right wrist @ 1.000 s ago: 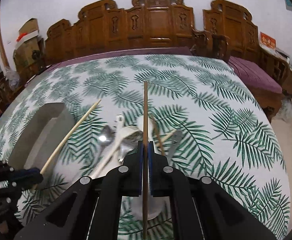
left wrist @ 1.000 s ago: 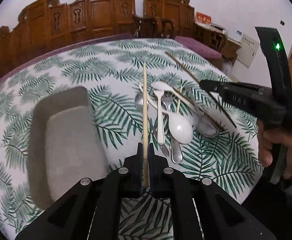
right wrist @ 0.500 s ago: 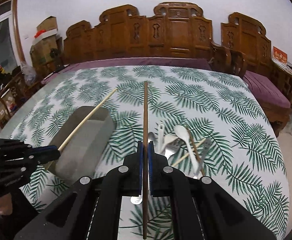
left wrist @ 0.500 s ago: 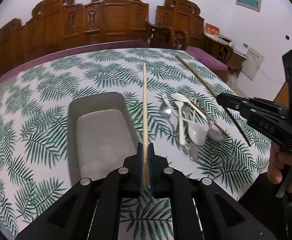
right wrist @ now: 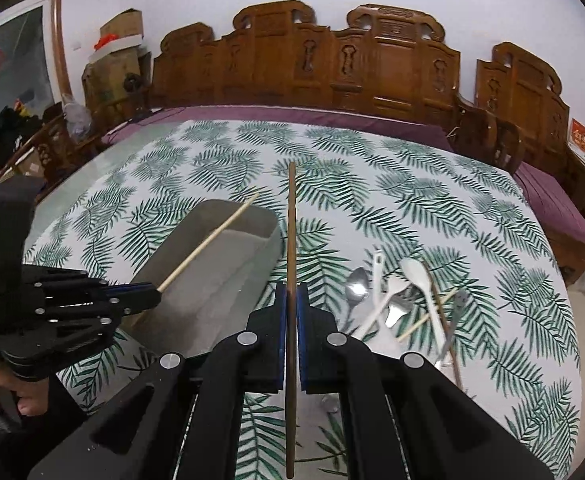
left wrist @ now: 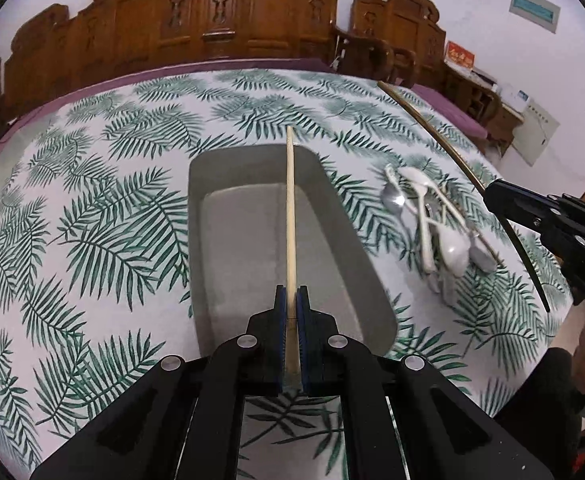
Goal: Organize utensils
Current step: 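Lower both chopsticks into the grey tray, opening the left tool then the right tool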
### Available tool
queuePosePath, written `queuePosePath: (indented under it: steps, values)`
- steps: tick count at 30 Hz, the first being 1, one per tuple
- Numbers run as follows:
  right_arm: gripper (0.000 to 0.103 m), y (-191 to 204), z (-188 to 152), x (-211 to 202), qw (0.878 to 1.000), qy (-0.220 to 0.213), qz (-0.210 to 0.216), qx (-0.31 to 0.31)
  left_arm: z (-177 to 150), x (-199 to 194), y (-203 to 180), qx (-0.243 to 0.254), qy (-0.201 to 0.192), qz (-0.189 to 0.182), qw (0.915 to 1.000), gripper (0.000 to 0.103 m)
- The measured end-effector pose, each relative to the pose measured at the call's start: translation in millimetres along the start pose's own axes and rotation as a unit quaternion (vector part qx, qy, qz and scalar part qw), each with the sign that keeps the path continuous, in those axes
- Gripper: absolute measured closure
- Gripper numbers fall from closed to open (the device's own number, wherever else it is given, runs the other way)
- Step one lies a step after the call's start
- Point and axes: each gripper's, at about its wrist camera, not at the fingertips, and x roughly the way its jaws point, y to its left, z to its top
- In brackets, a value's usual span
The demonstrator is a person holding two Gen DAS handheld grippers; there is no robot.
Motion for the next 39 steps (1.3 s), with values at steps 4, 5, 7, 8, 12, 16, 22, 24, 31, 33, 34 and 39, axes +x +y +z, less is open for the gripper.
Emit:
queuePosePath:
  steps: [4, 5, 7, 8, 12, 16, 22, 24, 31, 33, 34, 39]
  values:
    - [0.097, 11.6, -0.4, 9.6, 1.000, 0.010, 0.003, -0.009, 1.0, 10.1, 8.8, -0.009, 0.014, 0.007, 0.9998, 0.099]
    - [0.097, 13.8, -0.7, 12.0, 1.000, 0.013, 0.003, -0.010, 1.5, 11.9, 10.0, -0.011, 0.018, 0.007, 0.9998, 0.099]
    - [0.097, 17.7, -0.5, 17.4, 1.000, 0.019, 0.005, -0.013, 2.3, 14.9, 12.8, -0.014, 0.023, 0.009, 0.9996, 0.099]
    - [0.097, 19.7, -0.2, 19.5, 1.000, 0.021, 0.006, -0.015, 2.4, 15.8, 13.7, -0.015, 0.025, 0.010, 0.9995, 0.099]
    - [0.097, 27.8, 2.8, 27.3, 0.999, 0.028, 0.012, -0.014, 1.8, 15.2, 16.1, -0.020, 0.026, 0.015, 0.9994, 0.099]
    - [0.097, 37.1, 6.3, 33.2, 0.999, 0.031, 0.016, -0.020, 2.0, 7.0, 15.5, -0.014, 0.017, 0.010, 0.9997, 0.099]
    - [0.097, 45.5, 13.9, 47.2, 0.999, 0.039, 0.033, -0.010, 6.8, -12.5, 27.0, -0.022, -0.009, 0.015, 0.9996, 0.098]
    - [0.097, 47.6, 16.2, 53.2, 0.998, 0.042, 0.038, -0.004, 8.8, -17.8, 32.3, -0.026, -0.016, 0.016, 0.9994, 0.098]
    - [0.097, 58.3, 22.4, 82.8, 0.996, 0.061, 0.055, 0.021, 10.7, -30.2, 52.5, -0.049, -0.033, 0.024, 0.9980, 0.098]
    - [0.097, 61.9, 22.7, 90.8, 0.996, 0.068, 0.059, 0.025, 11.1, -31.4, 55.4, -0.051, -0.035, 0.025, 0.9978, 0.098]
    - [0.097, 63.5, 23.0, 94.5, 0.995, 0.070, 0.060, 0.026, 11.1, -31.5, 56.6, -0.051, -0.035, 0.026, 0.9977, 0.098]
    - [0.097, 67.5, 20.8, 110.2, 0.994, 0.084, 0.065, 0.036, 10.5, -33.2, 58.4, -0.052, -0.036, 0.030, 0.9975, 0.098]
